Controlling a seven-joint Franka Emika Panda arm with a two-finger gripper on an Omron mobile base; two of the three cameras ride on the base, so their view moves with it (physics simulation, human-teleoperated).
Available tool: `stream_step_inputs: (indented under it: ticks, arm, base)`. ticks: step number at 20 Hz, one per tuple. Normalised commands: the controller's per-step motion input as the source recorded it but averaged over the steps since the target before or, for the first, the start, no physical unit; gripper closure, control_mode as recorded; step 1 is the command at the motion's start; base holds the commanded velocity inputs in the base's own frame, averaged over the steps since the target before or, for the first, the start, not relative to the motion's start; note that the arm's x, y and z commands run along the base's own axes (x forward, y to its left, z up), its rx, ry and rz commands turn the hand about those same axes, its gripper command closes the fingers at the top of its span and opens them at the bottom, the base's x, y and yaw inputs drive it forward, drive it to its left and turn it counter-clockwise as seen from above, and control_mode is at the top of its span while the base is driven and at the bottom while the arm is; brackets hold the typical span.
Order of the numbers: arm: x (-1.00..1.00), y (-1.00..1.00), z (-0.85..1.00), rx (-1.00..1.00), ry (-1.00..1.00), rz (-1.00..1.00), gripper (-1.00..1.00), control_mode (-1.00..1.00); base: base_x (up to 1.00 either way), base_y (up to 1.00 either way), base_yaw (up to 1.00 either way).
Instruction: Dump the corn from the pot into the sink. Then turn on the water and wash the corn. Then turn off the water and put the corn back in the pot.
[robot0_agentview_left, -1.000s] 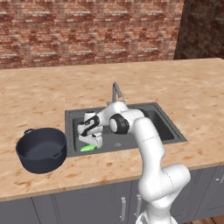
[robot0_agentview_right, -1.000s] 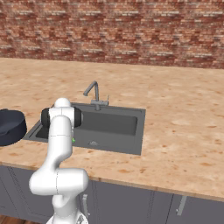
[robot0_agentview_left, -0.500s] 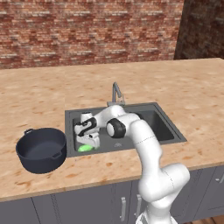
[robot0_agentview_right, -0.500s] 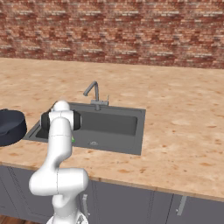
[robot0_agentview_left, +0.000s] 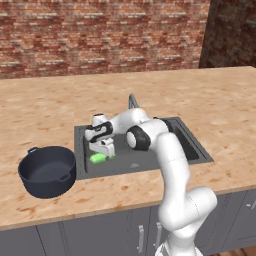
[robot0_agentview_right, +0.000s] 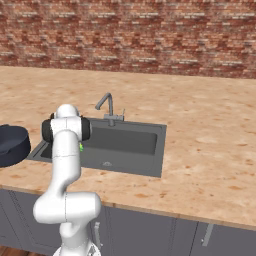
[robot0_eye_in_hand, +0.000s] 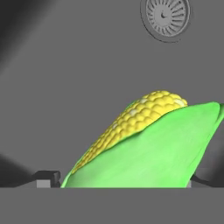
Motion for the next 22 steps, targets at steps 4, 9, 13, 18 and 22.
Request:
stream_step_inputs:
  ticks: [4,9,13,18,22]
  arm:
    - [-0.46,-0.55,1.00,-0.01,-0.22,-0.14,1.00,-1.00]
    - [-0.57,-0.41,1.00,0.04,-0.15,0.00,1.00,-1.00]
    - [-0.50,-0.17,1.00,0.18,-0.06,0.19,1.00,-1.00]
    - [-0.24,0.04,1.00,0.24,0.03,0.31,1.00,-1.00]
    - [-0.08,0.44,1.00,0.17,0.10,0.33,1.00,-1.00]
  base:
    - [0.00,0.00,0.00]
    - [0.00,0.00,0.00]
    - [0.00,0.00,0.00]
    - [0.00,0.00,0.00]
    - [0.00,0.00,0.00]
